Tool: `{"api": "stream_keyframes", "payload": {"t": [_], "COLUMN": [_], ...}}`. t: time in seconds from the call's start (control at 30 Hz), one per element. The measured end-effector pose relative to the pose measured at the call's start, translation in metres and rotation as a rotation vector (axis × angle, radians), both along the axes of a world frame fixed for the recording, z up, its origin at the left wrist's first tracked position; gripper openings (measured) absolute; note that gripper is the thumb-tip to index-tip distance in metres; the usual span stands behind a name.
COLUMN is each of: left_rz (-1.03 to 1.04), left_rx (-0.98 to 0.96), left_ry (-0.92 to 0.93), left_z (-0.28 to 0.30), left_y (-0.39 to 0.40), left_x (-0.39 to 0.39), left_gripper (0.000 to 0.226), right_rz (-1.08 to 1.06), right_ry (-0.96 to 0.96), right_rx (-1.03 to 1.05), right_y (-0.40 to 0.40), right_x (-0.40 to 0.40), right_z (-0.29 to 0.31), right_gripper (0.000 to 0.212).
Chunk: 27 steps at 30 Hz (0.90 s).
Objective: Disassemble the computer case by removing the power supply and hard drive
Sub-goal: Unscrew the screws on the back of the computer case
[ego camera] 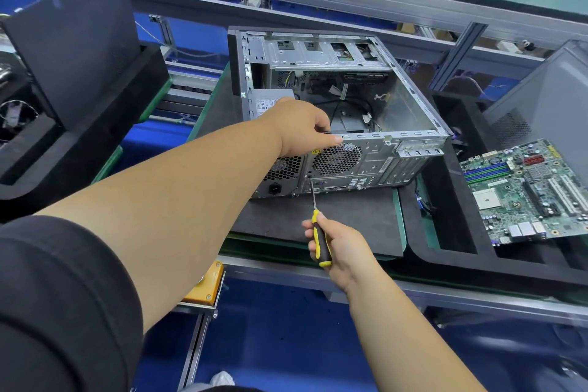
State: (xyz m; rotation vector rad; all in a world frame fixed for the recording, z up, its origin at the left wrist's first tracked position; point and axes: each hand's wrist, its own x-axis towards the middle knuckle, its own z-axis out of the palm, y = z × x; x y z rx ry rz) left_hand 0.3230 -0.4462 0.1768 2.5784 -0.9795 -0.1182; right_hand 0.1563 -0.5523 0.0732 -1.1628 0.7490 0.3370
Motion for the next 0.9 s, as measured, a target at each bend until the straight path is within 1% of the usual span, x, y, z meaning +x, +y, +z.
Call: {"api": "stream_keyframes", "payload": {"t": [0.1,0.13,0.2,0.27,0.33,0.43,0.47,0.57,0.9], "left_rz": [0.005,0.005,0.002,-0.003,0.003,0.008,0.007,0.010,0.008], "left_rx": [0.005,0.005,0.004,0.008,0.007,0.000,-0.002,-0.002,0.001], "left_ry": [0.016,0.018,0.013,0.005,0.005,0.006,0.005,0.010,0.002], "left_z": [0.000,0.000,0.000,0.000,0.000,-0.001,-0.002,-0.002,-0.001], "left_y": [0.000,0.000,-0.001,-0.001,-0.001,0.000,0.000,0.000,-0.001], "left_x": [0.000,0.000,0.000,0.000,0.000,0.001,0.001,0.002,0.001], "left_gripper": [0.038,0.038,0.039,0.039,0.039,0.038,0.038,0.038,0.040], "right_rz": [-0.040,-0.052,-0.042,-0.009,0.011,-0.081,-0.093,-0.098,-0.101], "right_ry": [-0.002,-0.012,-0.057,-0.090,-0.092,-0.035,-0.008,0.042,0.020], "right_rx": [-0.063,-0.132,-0.307,-0.392,-0.338,-0.142,-0.116,-0.127,-0.146], "right_y": [0.003,0.003,0.003,0.003,0.004,0.005,0.005,0.007,0.005], "right_x": [0.001,0.001,0.003,0.003,0.003,0.004,0.004,0.005,0.004], "right_z": [-0.003,-0.004,-0.007,-0.006,-0.004,0.000,0.001,0.002,0.004], "right_gripper": [0.022,0.019,0.021,0.021,0.020,0.017,0.017,0.019,0.019]}}
